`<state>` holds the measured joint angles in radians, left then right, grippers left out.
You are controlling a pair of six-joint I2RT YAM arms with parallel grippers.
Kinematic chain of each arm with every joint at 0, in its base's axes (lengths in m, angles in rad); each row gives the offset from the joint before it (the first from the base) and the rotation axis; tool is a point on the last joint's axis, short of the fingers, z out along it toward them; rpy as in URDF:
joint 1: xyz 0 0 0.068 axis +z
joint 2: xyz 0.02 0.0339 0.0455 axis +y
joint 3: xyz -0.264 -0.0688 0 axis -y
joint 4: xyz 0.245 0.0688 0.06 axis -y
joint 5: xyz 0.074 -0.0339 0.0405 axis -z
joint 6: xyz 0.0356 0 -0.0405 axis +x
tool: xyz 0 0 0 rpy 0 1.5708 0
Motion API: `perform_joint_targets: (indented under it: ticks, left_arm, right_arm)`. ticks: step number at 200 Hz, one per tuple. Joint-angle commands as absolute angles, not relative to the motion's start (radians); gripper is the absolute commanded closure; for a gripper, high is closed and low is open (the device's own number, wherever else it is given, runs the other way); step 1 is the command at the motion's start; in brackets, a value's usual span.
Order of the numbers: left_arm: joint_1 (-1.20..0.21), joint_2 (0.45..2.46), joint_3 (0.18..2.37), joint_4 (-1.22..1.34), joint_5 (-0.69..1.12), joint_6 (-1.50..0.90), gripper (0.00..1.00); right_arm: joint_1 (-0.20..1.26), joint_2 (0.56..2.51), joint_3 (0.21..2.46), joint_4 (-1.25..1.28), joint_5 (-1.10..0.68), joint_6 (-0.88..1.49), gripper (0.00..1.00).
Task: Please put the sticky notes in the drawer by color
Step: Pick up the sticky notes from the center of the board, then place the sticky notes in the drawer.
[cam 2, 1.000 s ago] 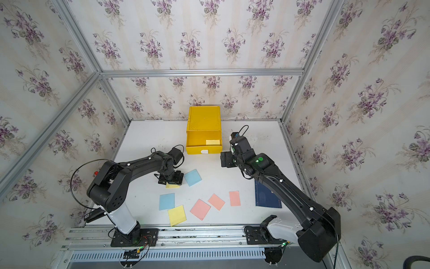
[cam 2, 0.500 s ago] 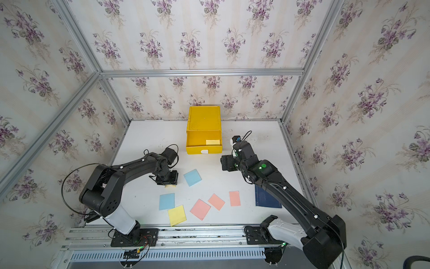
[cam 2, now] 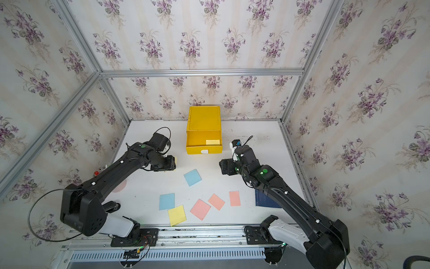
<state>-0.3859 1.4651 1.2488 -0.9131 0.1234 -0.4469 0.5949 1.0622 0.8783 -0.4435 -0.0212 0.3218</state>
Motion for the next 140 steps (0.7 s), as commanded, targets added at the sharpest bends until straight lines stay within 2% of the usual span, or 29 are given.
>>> perform_joint_targets:
  ticks: [1,68,140]
  left_arm:
    - [-0.416,1.453,1.347,-1.02,0.074,-0.451,0.42]
    - [-0.539,1.676,1.838,-1.186,0.008,-0.445,0.41]
    - [-0.577,1.941,2.151,-1.268,0.041,-0.438,0.38]
  right_arm:
    - [0.595,1.05,0.854,-0.405,-0.041,0.329,0.11]
    - [0.594,1.029,0.798,-0.374,-0.066,0.344,0.11]
    - [0.595,0.996,0.745,-0.359,-0.075,0.357,0.11]
